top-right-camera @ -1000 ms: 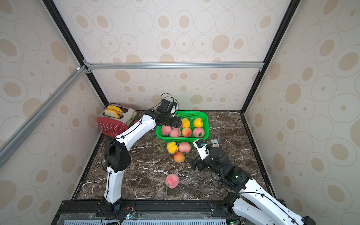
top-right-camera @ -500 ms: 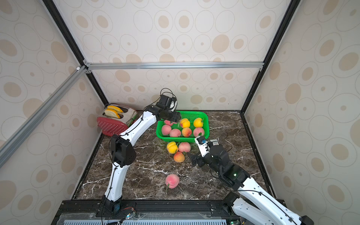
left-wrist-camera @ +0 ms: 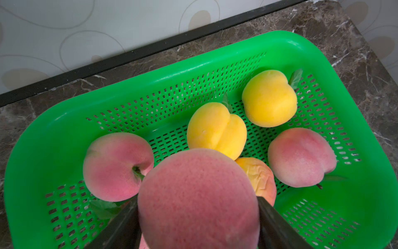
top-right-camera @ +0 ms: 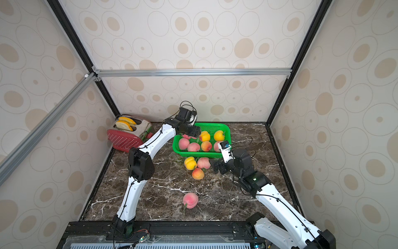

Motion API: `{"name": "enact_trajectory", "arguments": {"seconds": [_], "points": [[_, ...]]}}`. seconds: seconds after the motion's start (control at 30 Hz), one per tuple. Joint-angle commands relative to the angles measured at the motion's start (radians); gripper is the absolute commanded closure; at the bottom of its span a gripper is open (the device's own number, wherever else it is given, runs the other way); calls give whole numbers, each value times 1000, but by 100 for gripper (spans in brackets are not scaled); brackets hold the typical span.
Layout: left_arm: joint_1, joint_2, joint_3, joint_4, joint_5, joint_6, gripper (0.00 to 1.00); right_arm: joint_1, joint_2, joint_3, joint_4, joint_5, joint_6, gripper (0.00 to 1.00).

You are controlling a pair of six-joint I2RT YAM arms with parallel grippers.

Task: Put the peaches into the basket
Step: Place the peach in the basket.

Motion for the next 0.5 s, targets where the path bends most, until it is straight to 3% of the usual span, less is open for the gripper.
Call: {"name": "enact_trajectory", "arguments": {"seconds": [0.0,0.47], "points": [[14,34,46,24,17,18,22,-18,5,8,6,-42,-10,0],[37,93,53,95,49,-10,20,-75,47,-23,3,-117,-12,0]]}}
